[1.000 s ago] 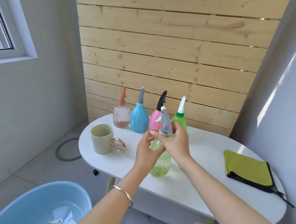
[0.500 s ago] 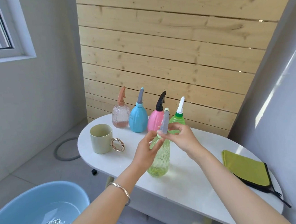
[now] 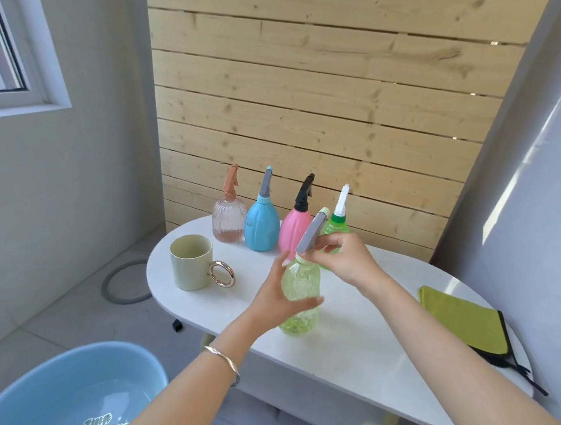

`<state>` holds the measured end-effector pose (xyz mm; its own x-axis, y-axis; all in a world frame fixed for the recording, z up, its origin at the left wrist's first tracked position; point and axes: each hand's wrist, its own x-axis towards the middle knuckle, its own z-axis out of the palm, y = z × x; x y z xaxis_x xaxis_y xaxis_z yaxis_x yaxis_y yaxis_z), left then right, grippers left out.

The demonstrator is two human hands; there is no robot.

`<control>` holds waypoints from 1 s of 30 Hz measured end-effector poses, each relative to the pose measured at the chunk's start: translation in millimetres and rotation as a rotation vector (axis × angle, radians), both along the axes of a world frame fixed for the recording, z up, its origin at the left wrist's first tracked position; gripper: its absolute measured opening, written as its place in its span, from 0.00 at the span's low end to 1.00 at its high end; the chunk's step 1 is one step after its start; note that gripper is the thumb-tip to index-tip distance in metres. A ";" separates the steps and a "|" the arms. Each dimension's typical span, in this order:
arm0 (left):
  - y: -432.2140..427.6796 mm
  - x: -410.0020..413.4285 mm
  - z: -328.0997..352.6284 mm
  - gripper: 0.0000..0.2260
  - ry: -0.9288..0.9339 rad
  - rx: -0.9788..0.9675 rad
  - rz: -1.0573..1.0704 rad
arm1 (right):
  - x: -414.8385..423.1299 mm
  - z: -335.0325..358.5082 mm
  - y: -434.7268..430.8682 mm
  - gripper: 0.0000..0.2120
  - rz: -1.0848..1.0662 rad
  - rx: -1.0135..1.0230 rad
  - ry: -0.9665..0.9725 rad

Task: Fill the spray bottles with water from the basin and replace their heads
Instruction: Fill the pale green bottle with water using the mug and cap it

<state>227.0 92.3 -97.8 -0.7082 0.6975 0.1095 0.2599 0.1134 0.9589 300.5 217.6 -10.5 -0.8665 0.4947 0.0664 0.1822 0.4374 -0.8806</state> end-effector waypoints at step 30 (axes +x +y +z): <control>25.6 7.8 -20.3 0.41 0.270 -0.253 0.064 | 13.4 -31.8 16.5 0.08 -0.028 -0.057 0.236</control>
<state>234.7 117.9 -118.1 -0.7203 0.6819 0.1275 0.4842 0.3625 0.7963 313.9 234.0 -42.3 -0.8161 0.5272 0.2366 -0.0202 0.3832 -0.9235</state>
